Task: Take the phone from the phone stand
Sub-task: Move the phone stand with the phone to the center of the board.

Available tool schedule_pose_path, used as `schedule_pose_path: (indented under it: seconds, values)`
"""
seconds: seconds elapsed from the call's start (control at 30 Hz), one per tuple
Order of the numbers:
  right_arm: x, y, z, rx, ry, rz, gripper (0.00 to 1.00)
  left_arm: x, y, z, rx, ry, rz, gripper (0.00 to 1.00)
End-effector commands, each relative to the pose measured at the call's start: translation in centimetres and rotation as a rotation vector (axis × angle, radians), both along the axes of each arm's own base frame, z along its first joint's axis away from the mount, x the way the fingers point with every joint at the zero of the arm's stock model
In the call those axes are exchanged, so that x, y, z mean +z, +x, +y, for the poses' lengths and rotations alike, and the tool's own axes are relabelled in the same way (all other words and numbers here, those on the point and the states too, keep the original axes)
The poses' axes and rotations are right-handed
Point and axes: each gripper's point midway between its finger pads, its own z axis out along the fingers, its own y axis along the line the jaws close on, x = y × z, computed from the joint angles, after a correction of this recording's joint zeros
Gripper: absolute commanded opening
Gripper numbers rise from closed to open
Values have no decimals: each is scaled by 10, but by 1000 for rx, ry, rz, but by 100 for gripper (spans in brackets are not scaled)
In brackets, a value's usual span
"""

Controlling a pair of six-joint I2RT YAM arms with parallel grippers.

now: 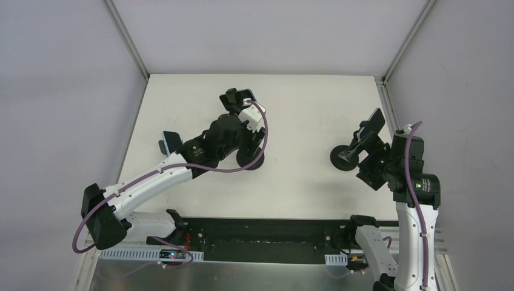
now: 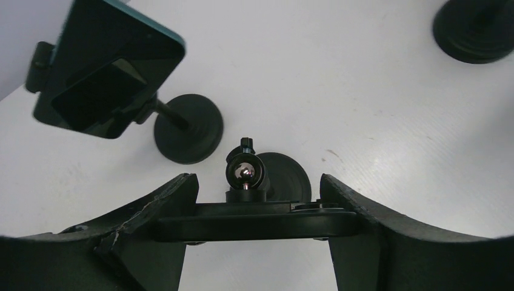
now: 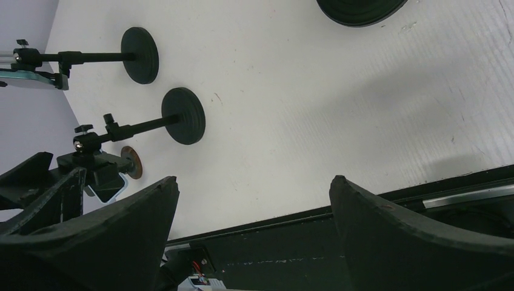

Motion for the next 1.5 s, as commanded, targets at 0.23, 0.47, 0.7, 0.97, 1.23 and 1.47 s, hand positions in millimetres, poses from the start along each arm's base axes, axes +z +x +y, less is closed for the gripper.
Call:
schedule_pose_path:
  seconds: [0.23,0.47,0.7,0.97,1.23,1.47]
  values:
    - [-2,4,2,-2,16,-19,99,46,-67,-57,-384,-246,77,0]
    - [-1,4,4,10,23,-22,99,42,-124,-71,-648,-236,91,0]
    - [-2,5,9,26,45,-24,99,21,-164,-65,-876,-187,74,0]
    - [0,2,17,65,77,-47,99,1,-191,-58,-1095,-105,-17,0]
    - [-2,-2,20,82,82,-47,99,9,-203,-59,-1285,-92,-55,0]
    - [-5,-7,20,94,75,-46,99,20,-197,-60,-1402,-170,-42,0]
